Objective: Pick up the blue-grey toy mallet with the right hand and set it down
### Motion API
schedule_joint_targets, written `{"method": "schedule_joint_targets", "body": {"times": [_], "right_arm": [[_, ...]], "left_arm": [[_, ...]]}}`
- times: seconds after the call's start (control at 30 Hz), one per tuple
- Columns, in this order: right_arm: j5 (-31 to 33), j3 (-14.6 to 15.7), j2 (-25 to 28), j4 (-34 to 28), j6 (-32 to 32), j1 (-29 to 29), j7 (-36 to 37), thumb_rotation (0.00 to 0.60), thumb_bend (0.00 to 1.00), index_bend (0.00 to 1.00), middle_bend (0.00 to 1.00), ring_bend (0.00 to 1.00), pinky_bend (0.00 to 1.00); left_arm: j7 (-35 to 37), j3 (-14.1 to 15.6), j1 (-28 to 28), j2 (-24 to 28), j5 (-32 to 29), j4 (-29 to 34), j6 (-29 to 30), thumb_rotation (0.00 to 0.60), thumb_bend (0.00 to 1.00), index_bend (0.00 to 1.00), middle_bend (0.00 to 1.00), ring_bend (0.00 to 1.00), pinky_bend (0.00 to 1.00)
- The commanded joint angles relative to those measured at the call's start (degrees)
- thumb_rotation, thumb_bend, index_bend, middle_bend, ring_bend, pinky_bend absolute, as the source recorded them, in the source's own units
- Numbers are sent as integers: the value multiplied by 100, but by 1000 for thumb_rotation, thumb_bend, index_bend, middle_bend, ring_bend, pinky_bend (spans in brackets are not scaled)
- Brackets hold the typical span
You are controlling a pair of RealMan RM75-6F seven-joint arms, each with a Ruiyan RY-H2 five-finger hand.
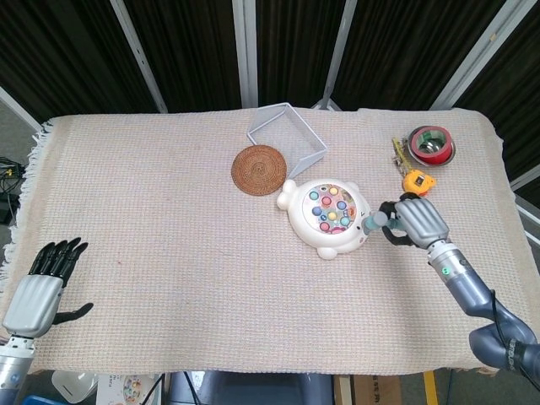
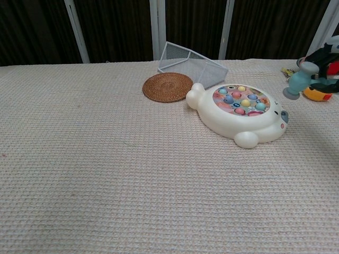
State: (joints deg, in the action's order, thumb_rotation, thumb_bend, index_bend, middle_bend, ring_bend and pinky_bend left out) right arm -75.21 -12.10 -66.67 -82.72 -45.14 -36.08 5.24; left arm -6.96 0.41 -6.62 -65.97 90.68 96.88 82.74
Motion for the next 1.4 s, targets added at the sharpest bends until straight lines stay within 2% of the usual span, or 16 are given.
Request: {"method": "schedule_joint_targets", "body": {"times": [0.03,0.17,0.4,0.73,1.13,1.4], "right_arm": [[722,-117,-29,-233,474,-473,-904,600,716,924,769,555,224],[1332,-63,-201,-172,700,-800,-1579,600,717,925,769,556,225],[2137,68,-370,-53,882,-1238,-2294,600,719,932,774,559,230],[3147,510,-500,51,848,-1680,-3074,600,722,938,778,562,231],[3458,553,-159,-419,620,-1846,-3126,600,722,938,778,562,231],[3696,717,-283,-349,679,-2019,-3242,600,722,938,778,563,231]], "left_arm": [[17,-12,-17,-1,-29,-12,-27,600,64,0,0,0,0],[53,-26,-46,-1,-78,-39,-80,600,63,0,0,0,0],[101,-27,-60,-1,-136,-81,-120,600,63,0,0,0,0],[145,-20,-79,-31,-167,-141,-148,600,64,0,0,0,0],[154,-16,-93,-56,-153,-155,-135,600,63,0,0,0,0],[163,-13,-104,-63,-192,-174,-167,600,64,0,0,0,0]]}}
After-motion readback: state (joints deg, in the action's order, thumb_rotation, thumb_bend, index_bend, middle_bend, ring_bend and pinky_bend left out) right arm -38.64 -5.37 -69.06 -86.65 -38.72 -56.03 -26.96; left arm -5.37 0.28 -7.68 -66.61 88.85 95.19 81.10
